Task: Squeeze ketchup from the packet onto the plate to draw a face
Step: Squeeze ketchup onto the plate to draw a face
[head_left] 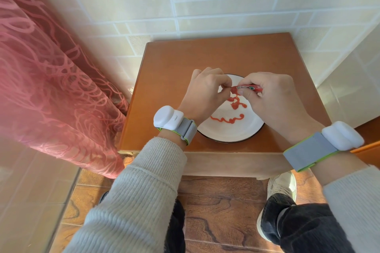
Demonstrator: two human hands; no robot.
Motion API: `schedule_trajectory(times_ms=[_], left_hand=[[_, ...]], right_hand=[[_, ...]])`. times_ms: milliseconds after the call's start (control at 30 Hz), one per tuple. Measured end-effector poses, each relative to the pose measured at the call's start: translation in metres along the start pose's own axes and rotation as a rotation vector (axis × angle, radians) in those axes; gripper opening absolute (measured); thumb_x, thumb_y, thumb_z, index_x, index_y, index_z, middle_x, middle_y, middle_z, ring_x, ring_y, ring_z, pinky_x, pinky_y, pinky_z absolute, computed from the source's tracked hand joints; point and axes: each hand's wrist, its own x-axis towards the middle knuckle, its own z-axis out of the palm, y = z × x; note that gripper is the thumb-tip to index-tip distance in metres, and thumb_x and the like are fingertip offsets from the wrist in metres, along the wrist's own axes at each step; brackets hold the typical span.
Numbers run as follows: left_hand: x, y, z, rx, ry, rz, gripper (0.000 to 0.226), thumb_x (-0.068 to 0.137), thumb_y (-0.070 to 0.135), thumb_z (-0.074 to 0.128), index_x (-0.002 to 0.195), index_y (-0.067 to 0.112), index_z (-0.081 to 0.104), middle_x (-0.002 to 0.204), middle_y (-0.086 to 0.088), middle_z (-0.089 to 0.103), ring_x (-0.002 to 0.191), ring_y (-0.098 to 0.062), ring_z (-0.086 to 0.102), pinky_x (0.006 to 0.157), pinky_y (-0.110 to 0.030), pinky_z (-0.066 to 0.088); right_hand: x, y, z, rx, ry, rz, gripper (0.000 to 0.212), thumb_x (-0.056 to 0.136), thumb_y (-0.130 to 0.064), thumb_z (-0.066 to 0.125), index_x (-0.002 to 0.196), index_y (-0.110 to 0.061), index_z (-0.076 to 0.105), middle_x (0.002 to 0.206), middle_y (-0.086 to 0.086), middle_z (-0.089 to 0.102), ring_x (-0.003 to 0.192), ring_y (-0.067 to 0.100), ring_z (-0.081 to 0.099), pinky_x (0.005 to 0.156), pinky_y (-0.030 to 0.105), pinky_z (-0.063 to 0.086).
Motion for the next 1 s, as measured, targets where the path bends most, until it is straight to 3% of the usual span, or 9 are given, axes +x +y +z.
schedule_trajectory(times_ms=[133,300,533,667,767,1000], left_hand=[[-0.001,-0.003,-0.004,0.007,0.008,-0.006,0.011,0.077,0.008,0.063,0.068,0.015,0.065,0.072,0.003,0.060,0.073,-0.020,0.051,0.072,-0.038,0.034],[-0.004,-0.009,-0.008,0.026,0.031,-0.013,0.013,0.078,0.007,0.062,0.068,0.015,0.065,0.070,0.003,0.058,0.071,-0.020,0.052,0.069,-0.043,0.038],[-0.010,-0.023,-0.020,0.045,0.032,-0.033,0.012,0.078,0.009,0.062,0.069,0.016,0.066,0.073,0.003,0.061,0.072,-0.021,0.052,0.071,-0.044,0.040],[-0.011,-0.028,-0.022,0.054,0.034,-0.018,0.010,0.078,0.009,0.061,0.073,0.015,0.067,0.073,0.007,0.056,0.070,-0.018,0.048,0.069,-0.041,0.038],[-0.011,-0.031,-0.023,0.059,0.022,-0.005,0.009,0.078,0.010,0.061,0.081,0.015,0.067,0.076,0.001,0.059,0.073,-0.021,0.052,0.069,-0.039,0.035],[-0.014,-0.035,-0.025,0.059,-0.032,-0.050,0.010,0.080,0.010,0.061,0.080,0.016,0.069,0.079,-0.003,0.059,0.078,-0.024,0.052,0.072,-0.038,0.029]], right_hand=[[0.001,-0.004,0.004,0.004,-0.003,-0.014,0.004,0.090,-0.011,0.074,0.093,-0.012,0.077,0.085,0.000,0.073,0.077,0.011,0.062,0.067,0.012,0.043],[0.005,-0.008,0.009,0.027,0.001,-0.012,0.005,0.090,-0.010,0.074,0.093,-0.013,0.077,0.085,-0.002,0.072,0.076,0.008,0.059,0.069,0.002,0.038],[0.012,-0.022,0.020,0.084,-0.042,-0.017,0.009,0.088,-0.019,0.077,0.096,-0.016,0.077,0.087,-0.001,0.072,0.080,0.015,0.063,0.070,0.025,0.047],[0.014,-0.025,0.025,0.076,-0.026,-0.027,0.011,0.090,-0.018,0.075,0.099,-0.015,0.078,0.089,0.000,0.074,0.080,0.011,0.062,0.071,0.008,0.040],[0.016,-0.028,0.029,0.070,0.001,-0.048,0.007,0.090,-0.012,0.074,0.095,-0.012,0.078,0.082,-0.004,0.069,0.074,0.009,0.057,0.068,0.003,0.038],[0.018,-0.030,0.038,0.054,-0.005,-0.072,0.005,0.089,-0.012,0.075,0.092,-0.013,0.079,0.080,0.002,0.072,0.075,0.018,0.063,0.068,0.027,0.047]])
